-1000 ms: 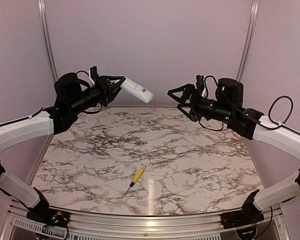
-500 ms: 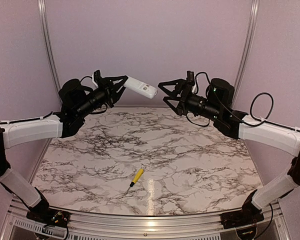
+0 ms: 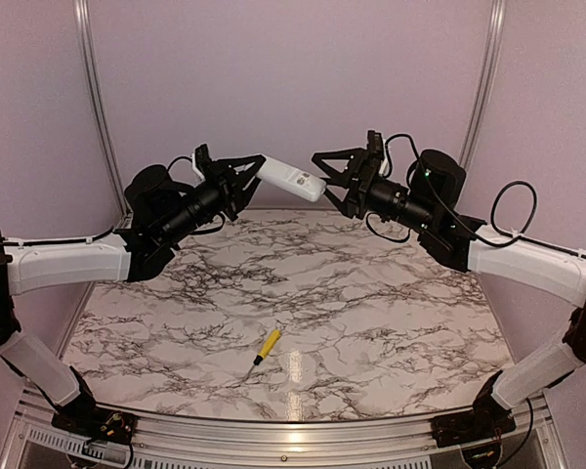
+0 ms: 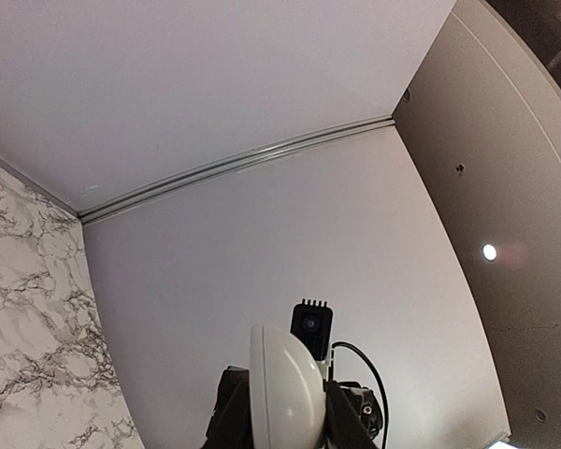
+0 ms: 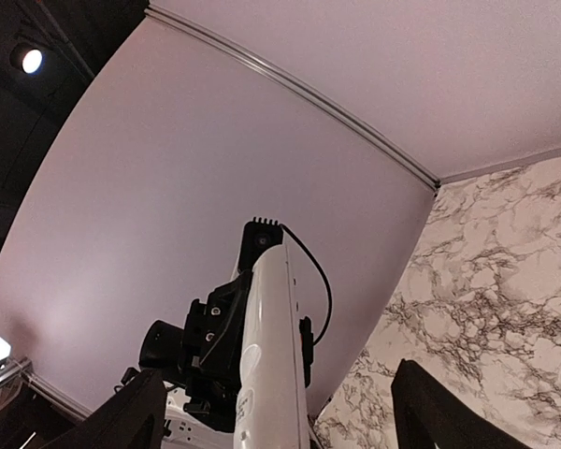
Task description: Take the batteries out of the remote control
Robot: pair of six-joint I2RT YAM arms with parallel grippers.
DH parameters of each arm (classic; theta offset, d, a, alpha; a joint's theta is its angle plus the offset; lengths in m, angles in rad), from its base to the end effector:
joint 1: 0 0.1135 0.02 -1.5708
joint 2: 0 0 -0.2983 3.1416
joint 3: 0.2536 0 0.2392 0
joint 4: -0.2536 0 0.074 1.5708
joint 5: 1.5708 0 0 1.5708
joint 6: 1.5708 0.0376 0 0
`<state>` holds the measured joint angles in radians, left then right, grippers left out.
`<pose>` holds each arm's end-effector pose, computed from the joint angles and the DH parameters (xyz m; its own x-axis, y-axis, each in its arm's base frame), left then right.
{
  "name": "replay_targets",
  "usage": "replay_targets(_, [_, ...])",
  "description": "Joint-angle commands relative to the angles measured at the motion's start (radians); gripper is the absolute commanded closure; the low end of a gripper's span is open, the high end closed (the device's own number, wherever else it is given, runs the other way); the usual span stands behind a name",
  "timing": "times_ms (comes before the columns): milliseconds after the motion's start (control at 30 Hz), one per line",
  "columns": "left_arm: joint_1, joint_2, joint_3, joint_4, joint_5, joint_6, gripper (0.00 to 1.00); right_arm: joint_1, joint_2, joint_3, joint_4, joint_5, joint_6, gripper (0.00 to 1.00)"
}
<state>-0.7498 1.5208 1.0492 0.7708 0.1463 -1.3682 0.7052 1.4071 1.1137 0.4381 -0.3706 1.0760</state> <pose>0.2487 -0.2391 0.3925 -0.7169 -0.6566 -0.2344 0.3675 -0.0702 -0.9274 0.2336 0.2167 0.4140 -0.7198 0.4646 -0.5158 -0.5131 0.1445 0.8461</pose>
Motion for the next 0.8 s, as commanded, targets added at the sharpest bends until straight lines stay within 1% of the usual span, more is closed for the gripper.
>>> replay_targets(0, [-0.013, 0.040, 0.007, 0.134, -0.025, -0.009, 1.00, 0.007, -0.023, 0.001, 0.008, -0.009, 0.036, 0.20])
replay_targets(133, [-0.015, 0.053, 0.014, 0.132, -0.022, 0.005, 1.00, 0.017, -0.035, -0.020, 0.033, -0.006, 0.065, 0.24])
replay_targets(233, [-0.017, 0.065, 0.011, 0.154, -0.019, 0.008, 1.00, 0.032, -0.036, -0.013, 0.022, -0.007, 0.078, 0.28])
replay_targets(400, [-0.017, 0.094, 0.035, 0.164, -0.006, 0.015, 1.00, 0.043, -0.046, -0.001, -0.058, 0.010, 0.086, 0.35])
replay_targets(567, [-0.020, 0.108, 0.042, 0.173, 0.010, 0.012, 1.00, 0.045, -0.045, -0.001, -0.060, 0.014, 0.091, 0.41])
replay_targets(767, [-0.023, 0.116, 0.054, 0.174, 0.022, 0.010, 1.00, 0.045, -0.022, 0.019, -0.069, 0.003, 0.098, 0.44])
